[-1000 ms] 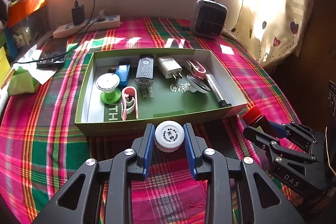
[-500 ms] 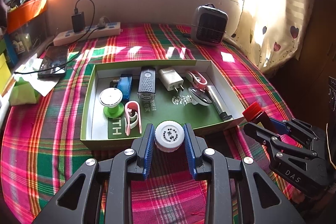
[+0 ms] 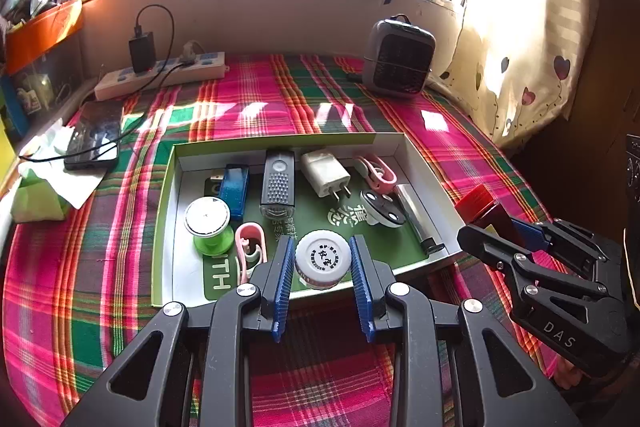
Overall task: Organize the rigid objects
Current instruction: 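Carry the white container and brown jar with both tools over the green box, then lower and open the left tool to drop the white container while the right tool holds the jar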
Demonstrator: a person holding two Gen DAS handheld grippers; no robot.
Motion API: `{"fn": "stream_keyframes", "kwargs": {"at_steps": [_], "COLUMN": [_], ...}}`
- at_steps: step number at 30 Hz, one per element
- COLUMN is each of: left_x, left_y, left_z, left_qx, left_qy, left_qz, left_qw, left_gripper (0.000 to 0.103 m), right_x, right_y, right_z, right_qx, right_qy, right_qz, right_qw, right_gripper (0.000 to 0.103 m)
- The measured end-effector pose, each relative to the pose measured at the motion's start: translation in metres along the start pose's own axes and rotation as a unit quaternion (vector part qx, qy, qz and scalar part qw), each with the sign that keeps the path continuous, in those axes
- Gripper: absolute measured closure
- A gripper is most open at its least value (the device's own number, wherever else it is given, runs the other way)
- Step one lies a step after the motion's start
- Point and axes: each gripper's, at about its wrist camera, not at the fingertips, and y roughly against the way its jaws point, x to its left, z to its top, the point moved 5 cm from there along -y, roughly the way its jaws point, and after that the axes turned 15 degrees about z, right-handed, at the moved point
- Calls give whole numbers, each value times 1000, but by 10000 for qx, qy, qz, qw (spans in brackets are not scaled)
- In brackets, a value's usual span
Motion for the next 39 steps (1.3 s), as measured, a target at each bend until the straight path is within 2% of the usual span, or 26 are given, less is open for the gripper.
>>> {"fn": "stream_keyframes", "kwargs": {"at_steps": [17,39], "left_x": [-5,-10], "left_y": [-33,-68], "left_z": [11,6], "left_qx": [198,534], "left_qy": [-33,-126], "left_qz": [-2,52], "left_qw": [9998,9985], "left_gripper": [76,76], "right_x": [-9,-14], "right_y": [-20,-26], "right_z": [11,13], "right_qx": [55,66], "right_qy": [-84,-153], "right_qz": [-12,-12], "right_qw": [9999,9999], "right_gripper": [70,70]}}
